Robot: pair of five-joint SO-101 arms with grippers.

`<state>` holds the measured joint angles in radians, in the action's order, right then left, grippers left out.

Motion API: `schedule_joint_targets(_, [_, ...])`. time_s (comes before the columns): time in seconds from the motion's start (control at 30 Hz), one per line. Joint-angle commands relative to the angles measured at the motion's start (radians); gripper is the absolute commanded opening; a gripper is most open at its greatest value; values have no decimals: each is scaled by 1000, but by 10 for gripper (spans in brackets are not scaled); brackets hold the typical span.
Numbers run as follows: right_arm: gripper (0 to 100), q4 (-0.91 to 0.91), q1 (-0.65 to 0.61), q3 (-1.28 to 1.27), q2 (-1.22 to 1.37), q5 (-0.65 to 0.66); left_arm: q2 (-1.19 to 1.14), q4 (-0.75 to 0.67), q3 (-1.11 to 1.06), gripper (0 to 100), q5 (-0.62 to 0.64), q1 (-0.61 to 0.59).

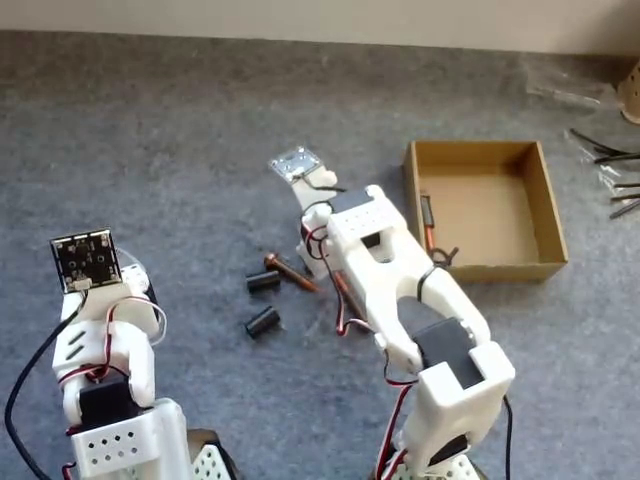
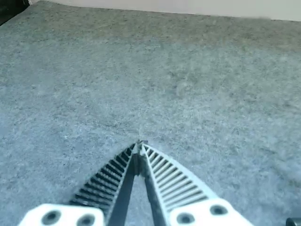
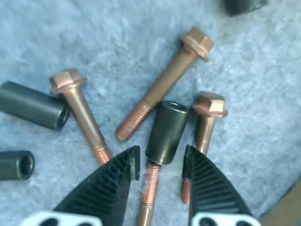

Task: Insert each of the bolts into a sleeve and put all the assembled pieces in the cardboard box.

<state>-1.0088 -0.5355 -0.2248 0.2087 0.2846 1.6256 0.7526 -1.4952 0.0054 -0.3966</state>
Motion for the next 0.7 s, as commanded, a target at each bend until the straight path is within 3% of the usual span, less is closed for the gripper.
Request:
schedule_joint_targets(0.0, [141, 16, 10, 51, 10, -12, 8, -26, 7, 6, 5, 10])
schedule_joint_targets(0.23, [141, -1, 8, 170, 153, -12, 8, -26, 4, 6, 5, 10])
schedule_joint_targets(0.67, [141, -31, 10, 223, 162, -11, 8, -64, -16, 6, 5, 12])
